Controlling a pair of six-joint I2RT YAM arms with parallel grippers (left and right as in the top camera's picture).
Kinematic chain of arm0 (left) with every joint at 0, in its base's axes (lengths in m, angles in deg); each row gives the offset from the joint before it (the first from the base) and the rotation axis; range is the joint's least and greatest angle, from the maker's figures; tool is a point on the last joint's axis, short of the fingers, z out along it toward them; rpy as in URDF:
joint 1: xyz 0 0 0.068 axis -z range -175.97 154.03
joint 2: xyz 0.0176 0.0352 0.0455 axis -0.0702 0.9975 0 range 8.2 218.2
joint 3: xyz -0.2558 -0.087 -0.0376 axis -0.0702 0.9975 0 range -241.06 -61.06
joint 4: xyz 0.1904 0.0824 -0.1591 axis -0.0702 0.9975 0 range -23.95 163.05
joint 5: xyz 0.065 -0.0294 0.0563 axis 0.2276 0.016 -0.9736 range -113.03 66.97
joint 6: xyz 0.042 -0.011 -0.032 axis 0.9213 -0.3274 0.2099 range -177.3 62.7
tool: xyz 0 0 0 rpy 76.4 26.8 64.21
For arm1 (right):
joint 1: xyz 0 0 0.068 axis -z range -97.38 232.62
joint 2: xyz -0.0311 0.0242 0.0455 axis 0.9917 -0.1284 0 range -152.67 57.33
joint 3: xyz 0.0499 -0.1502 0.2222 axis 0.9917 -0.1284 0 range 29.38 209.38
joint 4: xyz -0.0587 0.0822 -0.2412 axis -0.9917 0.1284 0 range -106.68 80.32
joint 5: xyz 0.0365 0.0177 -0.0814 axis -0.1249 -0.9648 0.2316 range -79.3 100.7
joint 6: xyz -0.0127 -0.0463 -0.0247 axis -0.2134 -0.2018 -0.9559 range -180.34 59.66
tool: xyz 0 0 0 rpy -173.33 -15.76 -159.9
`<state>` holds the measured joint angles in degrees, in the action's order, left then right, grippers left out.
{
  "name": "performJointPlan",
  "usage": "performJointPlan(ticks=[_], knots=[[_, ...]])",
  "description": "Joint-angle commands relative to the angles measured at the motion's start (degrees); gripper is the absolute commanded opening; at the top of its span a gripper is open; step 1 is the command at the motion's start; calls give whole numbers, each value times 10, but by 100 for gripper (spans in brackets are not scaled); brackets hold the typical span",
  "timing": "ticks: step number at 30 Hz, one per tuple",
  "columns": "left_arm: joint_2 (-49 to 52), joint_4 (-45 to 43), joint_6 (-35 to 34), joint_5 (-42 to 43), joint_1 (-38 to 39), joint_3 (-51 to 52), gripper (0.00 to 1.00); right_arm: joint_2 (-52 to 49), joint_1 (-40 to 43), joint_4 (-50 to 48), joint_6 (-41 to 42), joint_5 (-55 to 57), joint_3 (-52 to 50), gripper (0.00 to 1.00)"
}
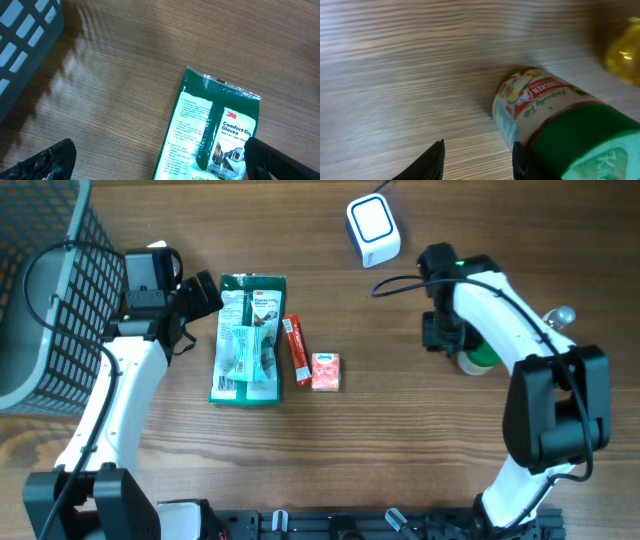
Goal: Scan the item barcode
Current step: 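Move the right gripper over the Kleenex tissue pack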
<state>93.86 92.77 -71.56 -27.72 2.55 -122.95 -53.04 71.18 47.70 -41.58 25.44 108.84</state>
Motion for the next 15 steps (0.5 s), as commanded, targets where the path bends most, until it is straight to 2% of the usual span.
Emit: performJointPlan(ticks=[1,4,6,10,11,12,15], knots=[[-2,-1,5,-5,-2,-4,100,1,25,4,24,33,-5,45],[-2,-1,5,-5,-2,-4,100,1,41,6,24,32,-5,45],[-2,-2,5,-5,-2,-4,100,1,44,16,15,-9,2,50],[-2,-2,5,-5,-2,-4,100,1,41,-2,-70,-327,36,47],[-2,-2,5,-5,-2,-4,100,1,37,-23,-97,-430,36,37],[-2,-2,5,-5,-2,-4,100,1,28,-39,-115,-500,34,33],[-2,-2,5,-5,-2,-4,100,1,-10,-64,-111,-501,33,32]])
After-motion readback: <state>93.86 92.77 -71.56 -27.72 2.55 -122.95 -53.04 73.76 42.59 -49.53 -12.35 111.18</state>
